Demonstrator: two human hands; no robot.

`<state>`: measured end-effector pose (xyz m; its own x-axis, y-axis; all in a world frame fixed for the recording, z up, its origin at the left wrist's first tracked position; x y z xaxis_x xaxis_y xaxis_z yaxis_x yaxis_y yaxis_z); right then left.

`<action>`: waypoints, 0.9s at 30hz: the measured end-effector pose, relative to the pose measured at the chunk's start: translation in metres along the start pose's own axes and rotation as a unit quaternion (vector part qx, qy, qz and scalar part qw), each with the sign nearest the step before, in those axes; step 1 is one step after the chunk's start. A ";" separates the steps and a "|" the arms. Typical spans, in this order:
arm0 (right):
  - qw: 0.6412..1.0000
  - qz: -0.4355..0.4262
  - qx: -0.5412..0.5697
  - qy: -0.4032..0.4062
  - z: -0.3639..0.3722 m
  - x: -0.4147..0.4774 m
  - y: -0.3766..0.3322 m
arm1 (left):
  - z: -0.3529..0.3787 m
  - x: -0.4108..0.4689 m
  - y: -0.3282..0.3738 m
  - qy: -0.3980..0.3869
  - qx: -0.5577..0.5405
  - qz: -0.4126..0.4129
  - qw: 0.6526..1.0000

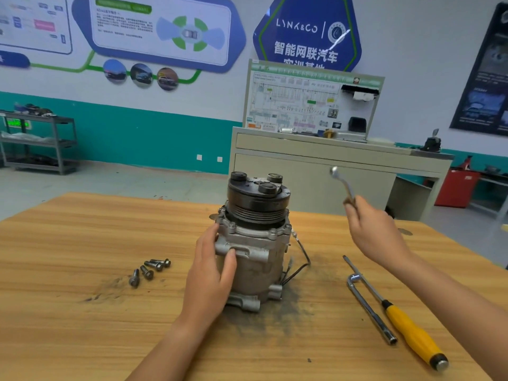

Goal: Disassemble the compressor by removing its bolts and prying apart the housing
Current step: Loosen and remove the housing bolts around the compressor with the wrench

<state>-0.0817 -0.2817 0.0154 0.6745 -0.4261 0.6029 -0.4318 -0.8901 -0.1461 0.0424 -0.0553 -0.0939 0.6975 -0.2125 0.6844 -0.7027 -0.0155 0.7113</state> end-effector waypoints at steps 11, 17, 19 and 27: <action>0.980 -0.074 -0.157 -0.099 -0.018 -0.033 -0.034 | -0.007 0.006 -0.001 0.027 -0.004 0.006 1.000; 0.980 -0.054 -0.138 -0.132 -0.007 -0.049 -0.042 | -0.010 0.005 0.000 0.029 0.024 0.012 0.999; 0.980 -0.049 -0.136 -0.138 -0.008 -0.049 -0.044 | -0.010 0.006 0.000 0.035 0.028 0.018 0.999; 0.941 -0.118 -0.268 -0.169 -0.020 -0.040 -0.068 | -0.008 0.005 -0.003 0.057 0.030 0.042 0.997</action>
<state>-0.0912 -0.2014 0.0171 0.9021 -0.3352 0.2717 -0.4256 -0.7950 0.4323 0.0491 -0.0484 -0.0913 0.6446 -0.1023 0.7577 -0.7643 -0.0605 0.6420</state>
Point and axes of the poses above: each hand's wrist, its own x-axis towards the middle knuckle, its own z-axis out of the palm, y = z × x, the point moved 2 cm from there along x, towards the middle knuckle, and after that the axes turned 7 degrees about -x, right-handed, at the moved point
